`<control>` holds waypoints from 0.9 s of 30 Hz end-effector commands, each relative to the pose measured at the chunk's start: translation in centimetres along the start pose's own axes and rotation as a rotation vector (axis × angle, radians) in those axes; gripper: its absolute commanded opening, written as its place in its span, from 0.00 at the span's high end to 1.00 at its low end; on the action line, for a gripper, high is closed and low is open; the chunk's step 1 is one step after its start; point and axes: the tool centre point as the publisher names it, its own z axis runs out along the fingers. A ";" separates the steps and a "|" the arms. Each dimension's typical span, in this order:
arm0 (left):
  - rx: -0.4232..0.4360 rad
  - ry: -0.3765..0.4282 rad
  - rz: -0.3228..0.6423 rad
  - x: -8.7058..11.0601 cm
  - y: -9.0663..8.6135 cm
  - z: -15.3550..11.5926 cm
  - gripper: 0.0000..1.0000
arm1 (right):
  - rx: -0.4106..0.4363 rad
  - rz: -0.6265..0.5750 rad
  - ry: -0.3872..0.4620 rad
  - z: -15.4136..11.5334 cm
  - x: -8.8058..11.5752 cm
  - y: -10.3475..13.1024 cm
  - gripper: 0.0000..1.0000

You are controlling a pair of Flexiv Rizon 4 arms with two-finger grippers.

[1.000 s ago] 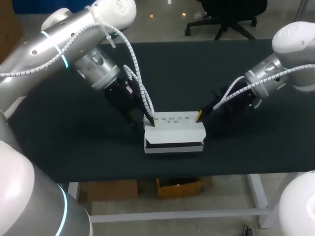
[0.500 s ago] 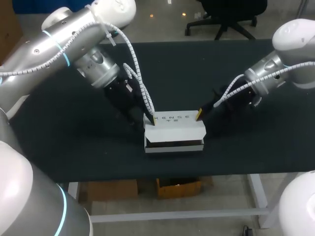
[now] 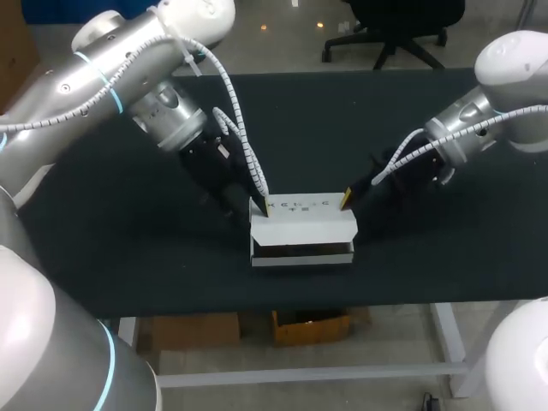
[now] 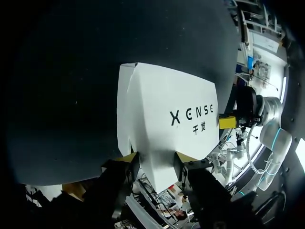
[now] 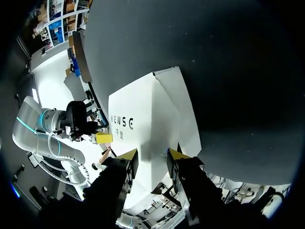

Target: Assemble the packaging by folding the flat box into shape, placing the metal phone stand inside, and closing the box properly

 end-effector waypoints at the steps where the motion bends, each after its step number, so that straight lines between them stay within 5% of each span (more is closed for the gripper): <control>1: -0.020 -0.001 0.001 0.4 -0.7 0.0 0.53 | 0.016 0.000 0.001 0.0 0.4 0.4 0.63; 27: -0.063 0.002 -0.014 0.6 -0.9 -0.4 0.52 | 0.041 0.008 0.006 0.1 0.9 0.4 0.63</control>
